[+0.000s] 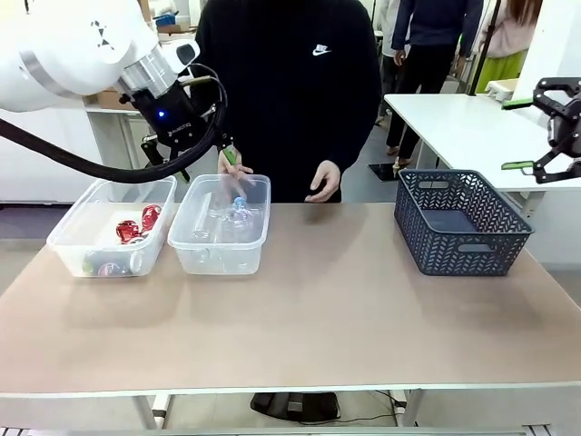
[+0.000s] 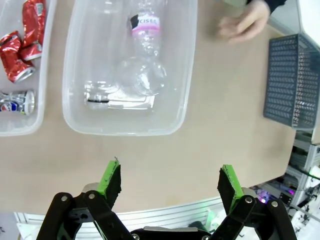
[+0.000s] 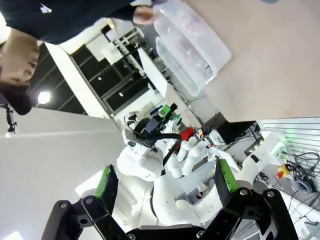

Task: Sort the waste into each basket.
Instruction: Release the Organizing box you were holding.

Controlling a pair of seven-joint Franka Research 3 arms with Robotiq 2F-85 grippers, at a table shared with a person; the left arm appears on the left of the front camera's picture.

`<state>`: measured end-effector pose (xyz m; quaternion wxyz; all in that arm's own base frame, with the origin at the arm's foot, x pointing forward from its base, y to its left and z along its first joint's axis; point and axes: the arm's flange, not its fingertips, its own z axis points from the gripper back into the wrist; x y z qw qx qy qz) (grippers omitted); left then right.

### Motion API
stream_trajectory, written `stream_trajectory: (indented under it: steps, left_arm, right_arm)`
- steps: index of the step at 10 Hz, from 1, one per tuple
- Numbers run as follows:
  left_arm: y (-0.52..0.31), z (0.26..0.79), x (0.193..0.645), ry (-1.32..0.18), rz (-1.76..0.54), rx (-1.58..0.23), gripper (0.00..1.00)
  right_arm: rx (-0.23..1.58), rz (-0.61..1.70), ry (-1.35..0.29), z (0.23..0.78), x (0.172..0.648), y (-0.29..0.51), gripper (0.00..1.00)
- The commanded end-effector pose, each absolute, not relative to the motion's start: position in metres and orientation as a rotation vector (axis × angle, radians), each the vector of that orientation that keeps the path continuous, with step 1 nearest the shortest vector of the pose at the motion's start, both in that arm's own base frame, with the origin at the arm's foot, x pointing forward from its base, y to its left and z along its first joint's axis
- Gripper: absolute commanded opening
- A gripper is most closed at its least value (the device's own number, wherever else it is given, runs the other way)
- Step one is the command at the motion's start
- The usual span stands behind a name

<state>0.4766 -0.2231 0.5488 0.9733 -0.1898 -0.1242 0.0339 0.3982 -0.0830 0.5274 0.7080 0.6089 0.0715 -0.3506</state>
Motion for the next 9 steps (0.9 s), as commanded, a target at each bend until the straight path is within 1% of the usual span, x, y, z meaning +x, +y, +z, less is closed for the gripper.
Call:
stream_trajectory:
  steps: [1,9]
  left_arm:
    - [-0.2262,0.5504,0.4760,-0.265,0.088,-0.362,1.00]
    - [-0.2262,0.5504,0.4760,-0.265,0.088,-0.362,1.00]
  right_arm:
    - [1.349,-0.756,0.149,0.5292,0.4020,-0.0874,1.00]
    - [1.349,-0.756,0.149,0.5292,0.4020,-0.0874,1.00]
